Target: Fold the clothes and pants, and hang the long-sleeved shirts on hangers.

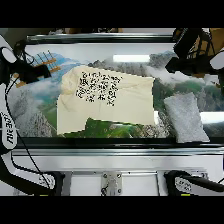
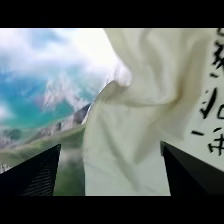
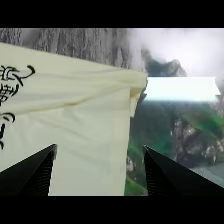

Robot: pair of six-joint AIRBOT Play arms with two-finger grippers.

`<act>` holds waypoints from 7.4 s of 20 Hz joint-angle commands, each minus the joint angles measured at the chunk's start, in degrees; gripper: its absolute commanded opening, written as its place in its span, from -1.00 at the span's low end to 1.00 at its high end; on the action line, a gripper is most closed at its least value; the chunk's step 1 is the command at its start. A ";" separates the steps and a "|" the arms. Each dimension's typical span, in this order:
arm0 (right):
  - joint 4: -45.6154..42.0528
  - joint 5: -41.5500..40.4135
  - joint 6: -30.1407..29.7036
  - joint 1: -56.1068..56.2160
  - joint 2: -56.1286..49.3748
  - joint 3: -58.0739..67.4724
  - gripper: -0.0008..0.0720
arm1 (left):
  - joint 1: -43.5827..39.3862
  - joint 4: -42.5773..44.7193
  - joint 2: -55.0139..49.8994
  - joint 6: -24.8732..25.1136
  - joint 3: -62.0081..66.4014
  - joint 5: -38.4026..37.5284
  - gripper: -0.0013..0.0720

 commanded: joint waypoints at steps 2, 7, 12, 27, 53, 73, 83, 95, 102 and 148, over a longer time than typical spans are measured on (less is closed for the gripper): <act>0.55 5.86 -1.20 -0.26 9.22 -12.17 0.62 | 7.37 -8.39 -0.28 2.08 -13.94 0.81 0.92; 1.18 6.19 -0.74 -0.26 16.04 -24.76 0.62 | 10.14 -15.12 -0.31 6.45 -25.53 9.94 0.92; 4.48 5.88 -0.79 -0.15 16.48 -27.47 0.62 | 8.90 -17.59 -1.62 9.01 -27.80 11.61 0.91; 1.70 8.04 -0.72 0.17 17.49 -27.52 0.62 | 4.46 -18.84 -1.40 10.82 -27.82 12.28 -0.95; 13.75 -41.88 34.77 10.43 6.49 -58.99 0.05 | 5.51 -14.36 32.85 12.48 -57.29 14.40 -0.95; -2.67 1.73 10.78 -1.14 38.42 5.86 -0.95 | 6.45 -14.78 68.39 4.55 -6.23 7.89 -0.95; -4.59 12.17 12.46 -1.09 27.74 5.99 -0.96 | 6.45 -14.93 48.30 4.24 -5.81 2.99 -0.95; -4.33 5.09 11.63 1.92 -22.34 11.41 -0.95 | -3.15 -14.84 3.54 10.88 -9.79 18.60 -0.95; -3.26 -5.40 14.19 1.97 -25.57 12.33 -0.95 | -1.62 -14.93 -6.40 9.99 1.03 13.49 -0.95; 15.58 -24.46 30.91 -3.13 20.02 -66.23 0.42 | 0.61 -14.84 39.43 7.65 -61.59 16.72 0.57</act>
